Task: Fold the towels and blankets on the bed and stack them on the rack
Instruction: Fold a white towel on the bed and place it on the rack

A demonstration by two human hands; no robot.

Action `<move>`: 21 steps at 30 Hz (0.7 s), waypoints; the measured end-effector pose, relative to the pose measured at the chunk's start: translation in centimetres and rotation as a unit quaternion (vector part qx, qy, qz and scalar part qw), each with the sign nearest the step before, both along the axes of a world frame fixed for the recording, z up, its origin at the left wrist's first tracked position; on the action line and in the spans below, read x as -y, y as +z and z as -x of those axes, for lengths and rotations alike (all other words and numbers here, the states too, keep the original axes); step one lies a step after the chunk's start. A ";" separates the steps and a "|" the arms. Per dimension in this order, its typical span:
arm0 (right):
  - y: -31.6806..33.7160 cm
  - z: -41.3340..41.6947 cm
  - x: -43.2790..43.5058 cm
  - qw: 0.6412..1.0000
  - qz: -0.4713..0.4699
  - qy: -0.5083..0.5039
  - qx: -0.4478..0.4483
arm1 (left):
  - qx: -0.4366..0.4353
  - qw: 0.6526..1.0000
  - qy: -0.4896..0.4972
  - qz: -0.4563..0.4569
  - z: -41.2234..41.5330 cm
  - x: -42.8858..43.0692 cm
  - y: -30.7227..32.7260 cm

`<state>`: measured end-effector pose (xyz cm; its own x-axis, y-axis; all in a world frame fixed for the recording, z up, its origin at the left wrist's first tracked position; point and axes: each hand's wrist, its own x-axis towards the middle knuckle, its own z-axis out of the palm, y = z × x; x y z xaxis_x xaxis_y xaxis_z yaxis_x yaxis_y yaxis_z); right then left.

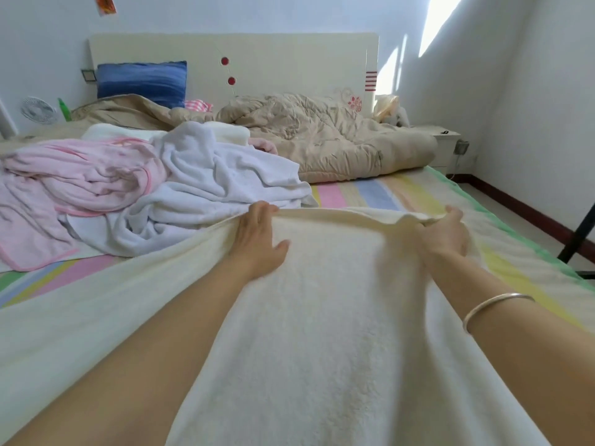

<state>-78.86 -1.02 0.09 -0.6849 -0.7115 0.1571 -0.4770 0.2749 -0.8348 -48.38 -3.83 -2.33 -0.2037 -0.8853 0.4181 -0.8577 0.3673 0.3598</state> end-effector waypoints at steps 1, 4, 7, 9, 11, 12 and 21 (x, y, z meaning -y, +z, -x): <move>-1.0 0.3 0.9 0.998 -0.054 0.026 0.005 | 0.069 0.997 -0.002 -0.028 -0.1 0.7 -1.5; -4.2 1.1 1.3 0.972 -0.208 0.089 -0.068 | 0.226 0.966 0.037 -0.119 -0.8 2.0 -6.2; -7.1 1.6 0.8 0.923 -0.278 0.121 -0.239 | 0.273 0.950 0.042 -0.143 -0.7 3.2 -6.8; -7.8 1.6 0.8 0.922 -0.240 0.120 -0.281 | 0.282 0.946 0.049 -0.152 -0.6 3.3 -6.8; -7.7 1.4 0.0 0.923 -0.154 0.098 -0.338 | 0.289 0.943 0.062 -0.155 -0.4 2.4 -6.7; -7.7 1.2 -0.3 0.911 -0.078 0.099 -0.394 | 0.293 0.942 0.077 -0.146 -0.2 1.6 -6.6; -6.5 -1.9 -1.6 0.878 -0.125 0.264 -0.378 | 0.164 0.977 0.086 -0.106 2.9 -3.9 -5.6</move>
